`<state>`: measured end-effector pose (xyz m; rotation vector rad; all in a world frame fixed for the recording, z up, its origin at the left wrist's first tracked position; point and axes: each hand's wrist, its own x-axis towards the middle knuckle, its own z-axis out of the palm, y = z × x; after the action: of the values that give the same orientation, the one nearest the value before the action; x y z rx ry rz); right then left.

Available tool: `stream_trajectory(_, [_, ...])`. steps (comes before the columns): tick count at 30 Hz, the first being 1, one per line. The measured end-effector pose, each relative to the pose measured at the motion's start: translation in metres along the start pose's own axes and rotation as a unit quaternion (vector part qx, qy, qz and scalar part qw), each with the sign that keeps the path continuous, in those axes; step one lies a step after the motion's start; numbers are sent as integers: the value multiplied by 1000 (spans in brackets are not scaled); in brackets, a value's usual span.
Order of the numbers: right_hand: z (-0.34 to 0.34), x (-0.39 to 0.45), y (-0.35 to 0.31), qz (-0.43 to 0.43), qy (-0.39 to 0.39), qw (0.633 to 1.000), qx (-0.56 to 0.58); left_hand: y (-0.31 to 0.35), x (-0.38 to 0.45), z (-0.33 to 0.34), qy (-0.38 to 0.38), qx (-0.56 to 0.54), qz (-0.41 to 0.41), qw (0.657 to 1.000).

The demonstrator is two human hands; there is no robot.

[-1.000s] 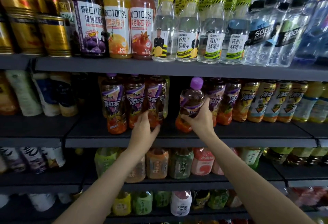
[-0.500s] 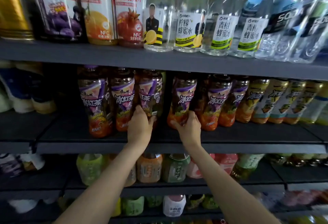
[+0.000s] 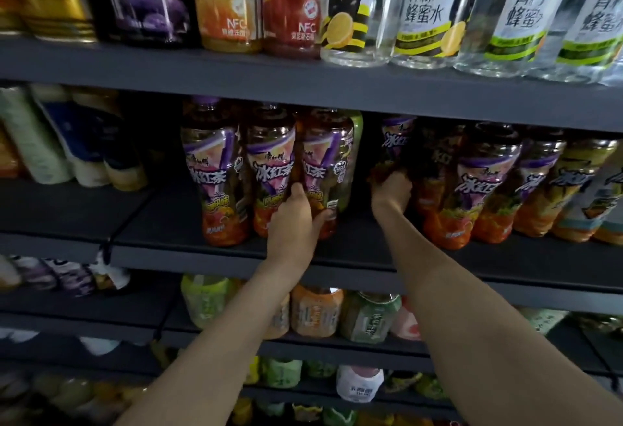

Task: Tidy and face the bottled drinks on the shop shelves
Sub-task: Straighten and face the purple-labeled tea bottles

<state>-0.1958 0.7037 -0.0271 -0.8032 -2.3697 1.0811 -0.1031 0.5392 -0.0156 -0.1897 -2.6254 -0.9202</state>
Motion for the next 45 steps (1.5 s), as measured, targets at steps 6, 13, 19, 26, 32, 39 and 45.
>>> stream_trajectory(6, [-17,-12,11,-38,-39,999,1,-2,3,-3,-41,-34,-3,999])
stream_trajectory(13, [-64,-79,49,-316,112,940,70,23,0,14,-84,-67,17,994])
stream_trajectory(19, [-104,-78,69,-254,247,934,34,56,4,39,-86,-91,20,992])
stream_trajectory(26, [-100,-67,85,-238,209,948,35,73,22,70,-62,-57,7,996])
stream_trajectory(32, [-98,-60,94,-251,215,944,21,89,35,98,-27,-60,-33,997])
stream_trajectory(39, [-98,-58,94,-238,192,952,2,96,45,110,-28,-76,-54,995])
stream_trajectory(45, [-106,-75,87,-231,212,948,48,84,-5,79,62,-119,51,990])
